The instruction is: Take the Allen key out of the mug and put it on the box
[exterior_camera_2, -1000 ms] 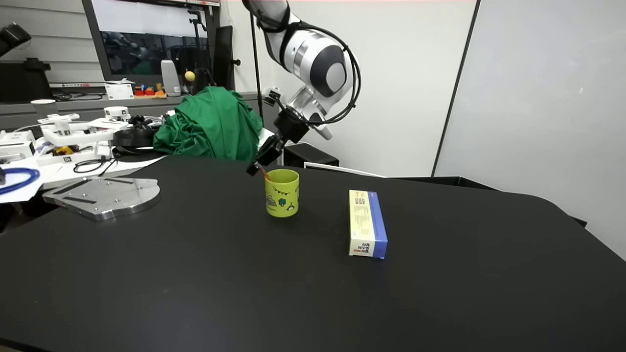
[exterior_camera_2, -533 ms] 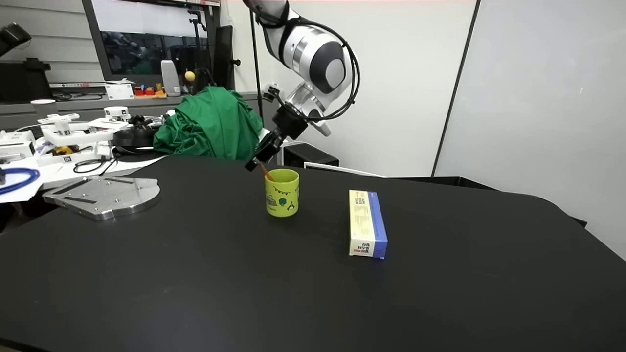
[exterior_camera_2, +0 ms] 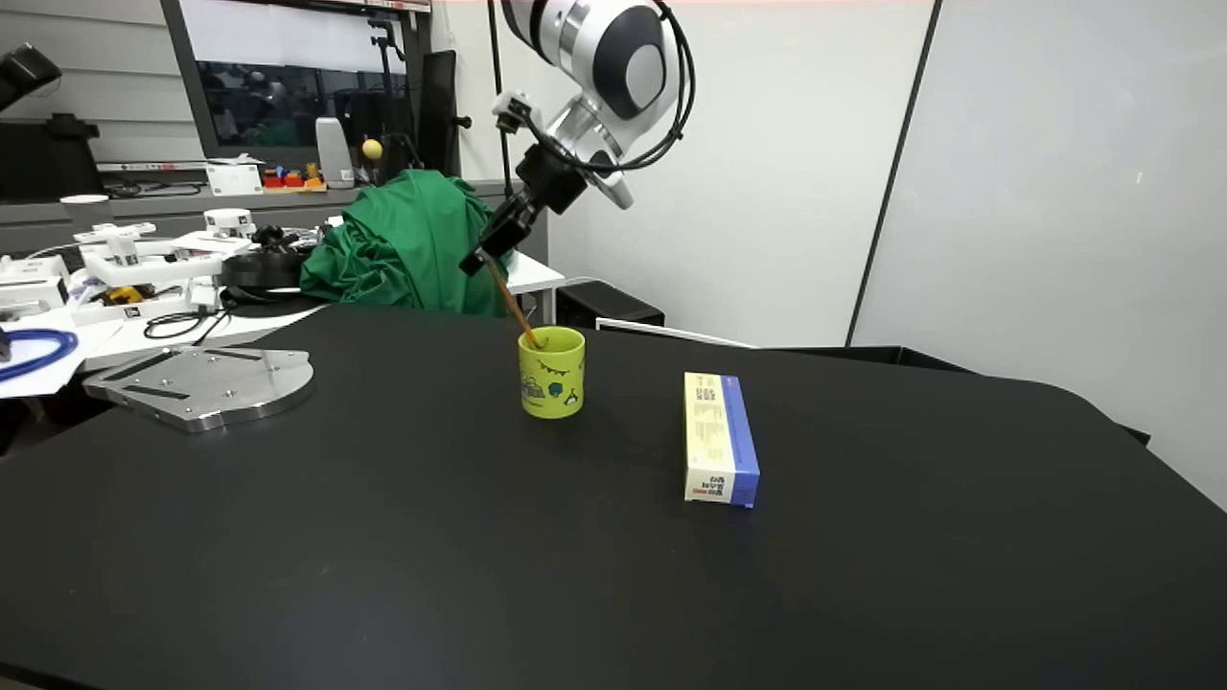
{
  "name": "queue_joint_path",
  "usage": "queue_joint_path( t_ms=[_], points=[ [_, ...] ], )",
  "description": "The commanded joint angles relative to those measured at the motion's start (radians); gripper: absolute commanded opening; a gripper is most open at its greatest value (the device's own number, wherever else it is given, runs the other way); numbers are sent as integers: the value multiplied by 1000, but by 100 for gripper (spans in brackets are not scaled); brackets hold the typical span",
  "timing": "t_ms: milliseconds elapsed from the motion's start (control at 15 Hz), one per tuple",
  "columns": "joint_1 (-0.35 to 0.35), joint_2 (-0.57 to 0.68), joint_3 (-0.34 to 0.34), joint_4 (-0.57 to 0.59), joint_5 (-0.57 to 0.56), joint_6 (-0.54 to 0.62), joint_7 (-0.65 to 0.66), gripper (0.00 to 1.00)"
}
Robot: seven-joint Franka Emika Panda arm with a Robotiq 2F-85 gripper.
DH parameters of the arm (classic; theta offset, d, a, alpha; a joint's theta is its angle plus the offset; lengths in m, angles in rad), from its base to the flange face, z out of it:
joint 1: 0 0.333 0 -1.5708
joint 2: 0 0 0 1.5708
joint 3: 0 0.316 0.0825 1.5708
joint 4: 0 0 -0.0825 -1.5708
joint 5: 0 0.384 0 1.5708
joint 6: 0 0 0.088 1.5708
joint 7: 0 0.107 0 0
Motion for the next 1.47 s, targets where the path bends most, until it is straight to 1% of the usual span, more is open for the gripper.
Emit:
queue_joint_path(
  t_ms=[0,200,400,533,667,800,1000,1133,1400],
  points=[
    [-8,-59,5,5,29,-43,12,2],
    [-7,-109,-1,-7,31,-56,-9,2],
    [-3,-155,-14,-31,4,-54,-41,2],
    [1,-175,-27,-45,-28,-43,-79,2],
    [8,-193,-41,-66,-89,-24,-136,2],
    [3,-207,-44,-85,-148,-17,-225,2],
    [-9,-213,-49,-98,-234,-21,-425,2],
    [-15,-220,-55,-114,-299,0,-544,2],
    [-37,-233,-66,-171,-420,106,-781,2]
  ],
)
